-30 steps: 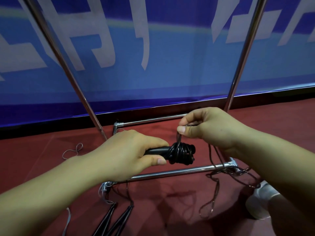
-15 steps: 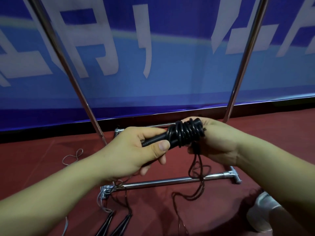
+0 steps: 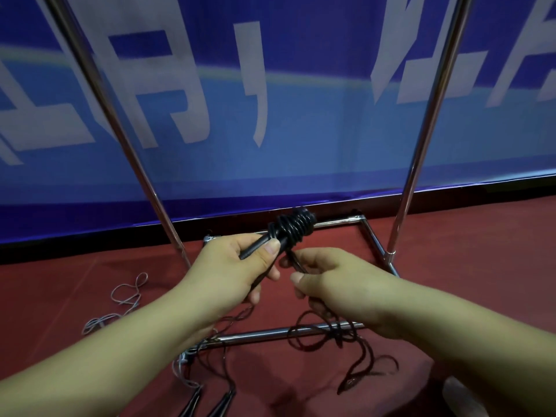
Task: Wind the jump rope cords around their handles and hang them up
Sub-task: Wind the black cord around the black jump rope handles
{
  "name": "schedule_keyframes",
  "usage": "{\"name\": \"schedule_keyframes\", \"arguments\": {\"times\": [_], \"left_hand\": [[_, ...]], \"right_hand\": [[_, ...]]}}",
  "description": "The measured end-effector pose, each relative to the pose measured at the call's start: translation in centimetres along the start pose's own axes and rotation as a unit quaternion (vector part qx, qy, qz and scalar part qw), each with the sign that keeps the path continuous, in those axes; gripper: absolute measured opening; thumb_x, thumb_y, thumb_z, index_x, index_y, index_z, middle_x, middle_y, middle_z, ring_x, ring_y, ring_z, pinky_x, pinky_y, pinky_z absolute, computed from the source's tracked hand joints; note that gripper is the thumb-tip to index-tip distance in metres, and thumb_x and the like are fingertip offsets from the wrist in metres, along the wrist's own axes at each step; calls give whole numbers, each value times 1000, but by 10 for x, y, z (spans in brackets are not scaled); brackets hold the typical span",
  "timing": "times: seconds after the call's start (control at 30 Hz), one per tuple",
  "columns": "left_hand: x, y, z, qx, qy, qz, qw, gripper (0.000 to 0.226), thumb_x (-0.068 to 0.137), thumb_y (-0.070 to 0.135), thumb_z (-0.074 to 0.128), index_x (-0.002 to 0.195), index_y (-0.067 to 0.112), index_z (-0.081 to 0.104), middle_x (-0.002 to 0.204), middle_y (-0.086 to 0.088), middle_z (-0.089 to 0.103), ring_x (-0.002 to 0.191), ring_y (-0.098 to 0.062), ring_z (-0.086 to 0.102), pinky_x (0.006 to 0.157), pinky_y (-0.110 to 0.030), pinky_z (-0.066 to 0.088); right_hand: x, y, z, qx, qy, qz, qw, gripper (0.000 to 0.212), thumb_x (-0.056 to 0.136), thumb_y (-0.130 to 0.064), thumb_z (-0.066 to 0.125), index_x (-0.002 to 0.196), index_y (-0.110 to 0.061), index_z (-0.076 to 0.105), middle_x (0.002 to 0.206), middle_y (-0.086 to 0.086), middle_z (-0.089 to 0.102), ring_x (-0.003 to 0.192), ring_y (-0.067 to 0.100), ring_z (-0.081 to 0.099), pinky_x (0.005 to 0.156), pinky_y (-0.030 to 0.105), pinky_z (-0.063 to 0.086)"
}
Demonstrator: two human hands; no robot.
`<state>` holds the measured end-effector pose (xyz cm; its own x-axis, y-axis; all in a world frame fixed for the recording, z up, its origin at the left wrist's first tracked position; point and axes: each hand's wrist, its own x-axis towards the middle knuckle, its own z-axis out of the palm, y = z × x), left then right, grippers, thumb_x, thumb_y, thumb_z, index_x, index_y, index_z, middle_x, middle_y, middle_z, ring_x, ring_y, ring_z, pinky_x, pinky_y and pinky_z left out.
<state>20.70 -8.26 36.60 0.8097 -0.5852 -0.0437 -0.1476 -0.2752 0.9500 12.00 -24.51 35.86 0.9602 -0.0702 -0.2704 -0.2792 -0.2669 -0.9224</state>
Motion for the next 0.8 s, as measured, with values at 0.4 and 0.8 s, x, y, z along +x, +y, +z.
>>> {"name": "schedule_keyframes", "arguments": {"times": [0.4,0.8], "left_hand": [[6,-11,8,114,51,2,992,19,94,34,66,84,17,65,68,3,73,44,-12,52,50,-30,42],[20,-41,-13,330,81,-4,940,23,88,55,66,80,35,58,62,14,66,63,-12,64,69,-43,57]], "right_hand": [[-6,-6,5,5,-36,10,999,12,100,-16,54,104,-11,65,81,-1,72,59,14,56,62,31,46],[-7,-6,3,5,17,78,997,25,101,-24,53,88,-13,73,68,4,50,62,18,50,69,36,47]]}}
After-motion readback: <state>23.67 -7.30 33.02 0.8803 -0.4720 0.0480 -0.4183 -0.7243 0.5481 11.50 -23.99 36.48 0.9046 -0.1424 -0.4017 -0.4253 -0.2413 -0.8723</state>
